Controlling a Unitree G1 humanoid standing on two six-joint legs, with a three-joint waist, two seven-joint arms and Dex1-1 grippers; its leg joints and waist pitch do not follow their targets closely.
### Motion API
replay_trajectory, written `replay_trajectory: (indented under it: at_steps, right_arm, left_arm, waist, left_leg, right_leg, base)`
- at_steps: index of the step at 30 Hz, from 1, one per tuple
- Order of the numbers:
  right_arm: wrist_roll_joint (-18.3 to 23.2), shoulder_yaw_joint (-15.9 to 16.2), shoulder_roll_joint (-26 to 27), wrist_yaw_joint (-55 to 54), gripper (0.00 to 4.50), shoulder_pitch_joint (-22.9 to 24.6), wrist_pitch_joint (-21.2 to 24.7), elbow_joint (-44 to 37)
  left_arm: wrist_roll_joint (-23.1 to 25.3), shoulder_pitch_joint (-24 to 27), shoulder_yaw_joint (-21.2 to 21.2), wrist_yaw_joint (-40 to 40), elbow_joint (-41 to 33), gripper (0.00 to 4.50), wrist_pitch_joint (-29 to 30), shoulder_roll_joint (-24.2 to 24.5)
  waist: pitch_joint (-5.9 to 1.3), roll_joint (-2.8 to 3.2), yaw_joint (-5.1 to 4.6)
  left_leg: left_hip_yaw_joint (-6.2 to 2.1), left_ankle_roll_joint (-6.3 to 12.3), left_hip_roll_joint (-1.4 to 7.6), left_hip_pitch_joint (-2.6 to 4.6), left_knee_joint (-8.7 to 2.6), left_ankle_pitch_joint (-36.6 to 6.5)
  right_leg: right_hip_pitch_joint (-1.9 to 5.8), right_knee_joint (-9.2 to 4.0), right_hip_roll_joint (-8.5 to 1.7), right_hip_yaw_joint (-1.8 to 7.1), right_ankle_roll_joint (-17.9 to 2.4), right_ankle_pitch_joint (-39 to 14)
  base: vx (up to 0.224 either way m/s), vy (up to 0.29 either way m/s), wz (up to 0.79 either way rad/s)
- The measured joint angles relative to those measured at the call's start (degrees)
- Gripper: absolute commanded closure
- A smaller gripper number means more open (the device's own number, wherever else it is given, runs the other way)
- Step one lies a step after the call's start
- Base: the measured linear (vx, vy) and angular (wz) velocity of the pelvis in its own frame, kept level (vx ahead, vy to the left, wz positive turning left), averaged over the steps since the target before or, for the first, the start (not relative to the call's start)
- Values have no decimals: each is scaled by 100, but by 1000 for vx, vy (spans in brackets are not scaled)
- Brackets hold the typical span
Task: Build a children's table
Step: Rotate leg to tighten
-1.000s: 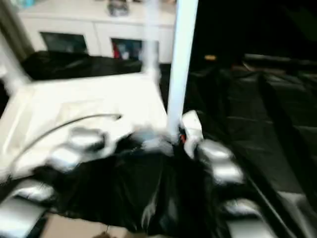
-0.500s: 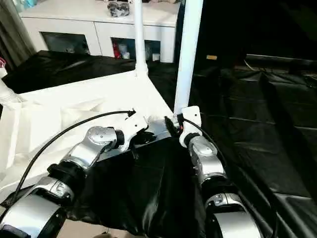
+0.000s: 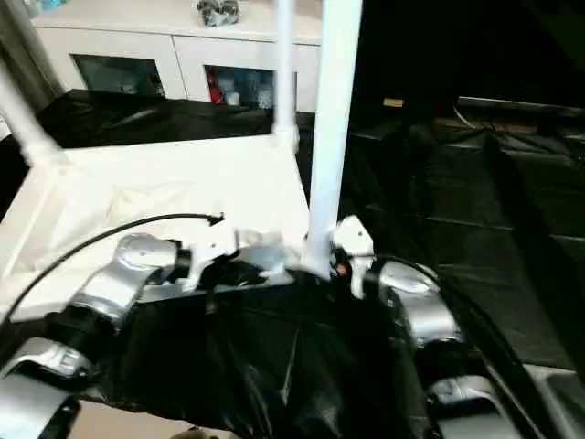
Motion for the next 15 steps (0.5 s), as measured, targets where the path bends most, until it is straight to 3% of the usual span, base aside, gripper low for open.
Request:
replay_trajectory:
  at_steps: [7,8,15]
  right_arm:
    - [96,238,-253,875,105,155,293,-505]
    - [134,243,-252,935,130,177,340,-542]
    - [224,233,-262,976,172,226,550,-621]
  left_arm:
    - [-170,111,-35,-682,-165,450,34,246]
    - [-180,119,-37,-731,-178,450,40,259]
    - [-180,148,-39,-794,-214,450,43,257]
  waist:
    - [4,-8,8]
    - [4,-9,16]
    - [3,-9,65]
  left_leg:
    - [0,1,3,-1,-1,0]
    - [0,0,3,-1,-1,0]
    - [0,0,3,1,0,0]
  right_leg:
    - [-2,3,1,-2,2,-5]
    - [-2,3,1,-2,2,-5]
    - [-2,3,1,-2,2,-5]
  base:
    - [0,0,0]
    - [0,0,0]
    - [0,0,0]
